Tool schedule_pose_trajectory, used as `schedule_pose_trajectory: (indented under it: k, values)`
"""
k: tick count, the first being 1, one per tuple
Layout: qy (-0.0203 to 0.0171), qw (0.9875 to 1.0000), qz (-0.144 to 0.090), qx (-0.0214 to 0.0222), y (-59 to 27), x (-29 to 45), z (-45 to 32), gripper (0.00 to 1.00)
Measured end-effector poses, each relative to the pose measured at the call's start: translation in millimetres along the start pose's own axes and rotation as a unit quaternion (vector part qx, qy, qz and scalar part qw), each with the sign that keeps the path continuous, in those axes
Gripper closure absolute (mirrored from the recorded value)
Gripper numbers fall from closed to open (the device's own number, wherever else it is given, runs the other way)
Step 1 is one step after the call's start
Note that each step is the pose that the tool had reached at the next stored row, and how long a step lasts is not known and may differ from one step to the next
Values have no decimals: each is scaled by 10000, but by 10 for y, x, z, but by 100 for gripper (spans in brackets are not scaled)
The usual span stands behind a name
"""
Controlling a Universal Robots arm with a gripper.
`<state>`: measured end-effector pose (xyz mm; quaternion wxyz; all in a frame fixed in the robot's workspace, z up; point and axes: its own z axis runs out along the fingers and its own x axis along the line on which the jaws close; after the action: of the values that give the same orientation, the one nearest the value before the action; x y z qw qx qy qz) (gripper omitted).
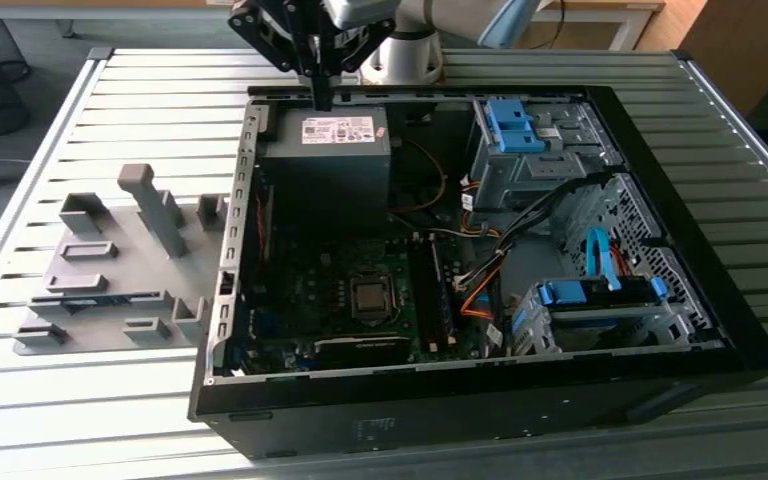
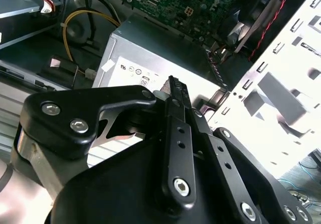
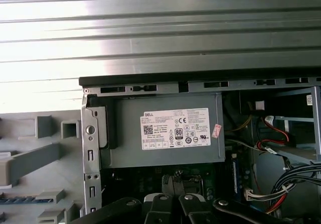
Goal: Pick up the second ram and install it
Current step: 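Reach for the second ram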
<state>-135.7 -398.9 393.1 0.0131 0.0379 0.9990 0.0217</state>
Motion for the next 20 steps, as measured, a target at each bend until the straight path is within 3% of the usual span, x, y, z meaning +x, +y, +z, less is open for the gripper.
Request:
schedule_pose_trajectory:
  k: [20]
  values:
    - [0, 10000, 0, 0, -8, 101, -2, 90]
